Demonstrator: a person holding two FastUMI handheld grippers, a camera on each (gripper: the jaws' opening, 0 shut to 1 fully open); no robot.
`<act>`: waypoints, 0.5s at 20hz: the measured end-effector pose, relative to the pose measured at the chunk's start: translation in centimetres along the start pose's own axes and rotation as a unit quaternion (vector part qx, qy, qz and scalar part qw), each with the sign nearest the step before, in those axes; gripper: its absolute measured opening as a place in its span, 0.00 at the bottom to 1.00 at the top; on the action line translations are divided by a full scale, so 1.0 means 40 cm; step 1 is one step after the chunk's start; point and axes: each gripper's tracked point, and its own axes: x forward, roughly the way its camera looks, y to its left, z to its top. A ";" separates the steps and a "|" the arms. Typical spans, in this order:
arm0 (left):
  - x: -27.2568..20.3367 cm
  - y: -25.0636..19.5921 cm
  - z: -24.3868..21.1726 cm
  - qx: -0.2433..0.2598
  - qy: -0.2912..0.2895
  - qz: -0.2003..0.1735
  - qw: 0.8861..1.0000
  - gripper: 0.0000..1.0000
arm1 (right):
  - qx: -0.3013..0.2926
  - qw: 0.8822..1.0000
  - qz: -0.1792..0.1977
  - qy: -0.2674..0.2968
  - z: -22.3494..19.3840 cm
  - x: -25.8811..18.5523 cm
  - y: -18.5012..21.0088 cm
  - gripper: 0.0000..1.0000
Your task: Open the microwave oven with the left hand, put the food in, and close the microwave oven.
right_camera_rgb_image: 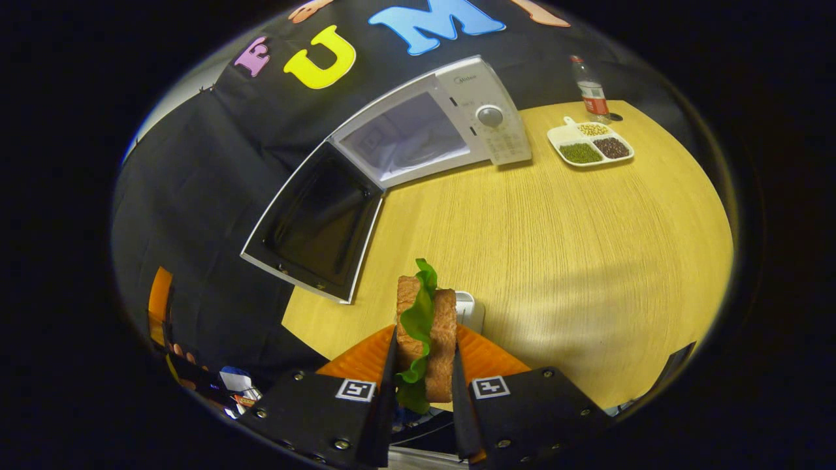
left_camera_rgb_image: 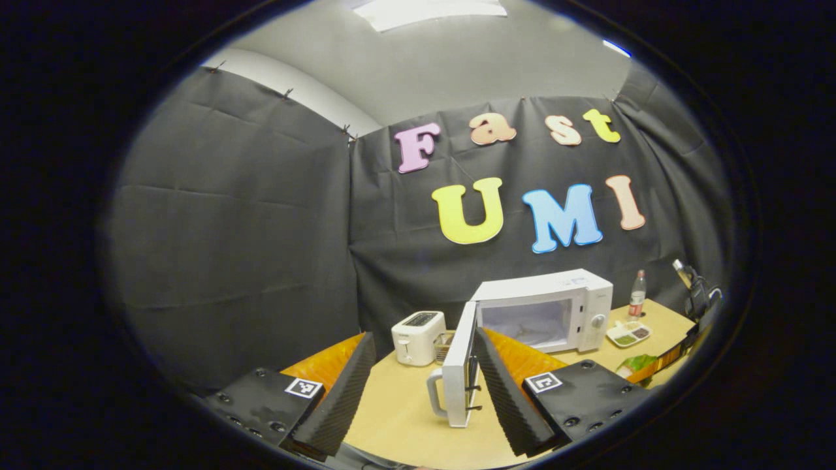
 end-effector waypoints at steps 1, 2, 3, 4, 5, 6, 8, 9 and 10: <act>0.016 0.007 -0.002 -0.004 -0.002 -0.001 1.000 0.97 | -0.002 1.000 0.002 -0.012 0.029 0.003 0.014 0.39; 0.032 0.011 -0.002 -0.010 -0.004 -0.003 1.000 0.98 | -0.006 1.000 0.004 -0.028 0.055 0.011 0.029 0.39; 0.052 0.013 -0.002 -0.016 -0.004 -0.006 1.000 0.99 | -0.010 0.999 0.001 -0.042 0.087 0.023 0.037 0.39; 0.074 0.016 -0.004 -0.020 -0.005 -0.010 1.000 1.00 | -0.009 0.998 -0.005 -0.055 0.112 0.036 0.046 0.39; 0.098 0.028 -0.007 -0.022 -0.005 -0.012 1.000 0.97 | -0.005 0.998 -0.006 -0.065 0.137 0.049 0.058 0.39; 0.121 0.040 -0.005 -0.023 -0.007 -0.015 1.000 0.97 | 0.001 0.997 -0.004 -0.074 0.160 0.065 0.075 0.39; 0.160 0.066 0.006 -0.026 -0.013 -0.018 0.999 0.91 | 0.010 0.996 -0.004 -0.091 0.204 0.099 0.098 0.39; 0.176 0.081 0.002 -0.028 -0.014 -0.018 0.999 0.91 | 0.015 0.995 -0.007 -0.099 0.227 0.115 0.108 0.39; 0.195 0.099 0.002 -0.029 -0.015 -0.017 0.999 0.97 | 0.020 0.994 -0.011 -0.105 0.247 0.136 0.115 0.39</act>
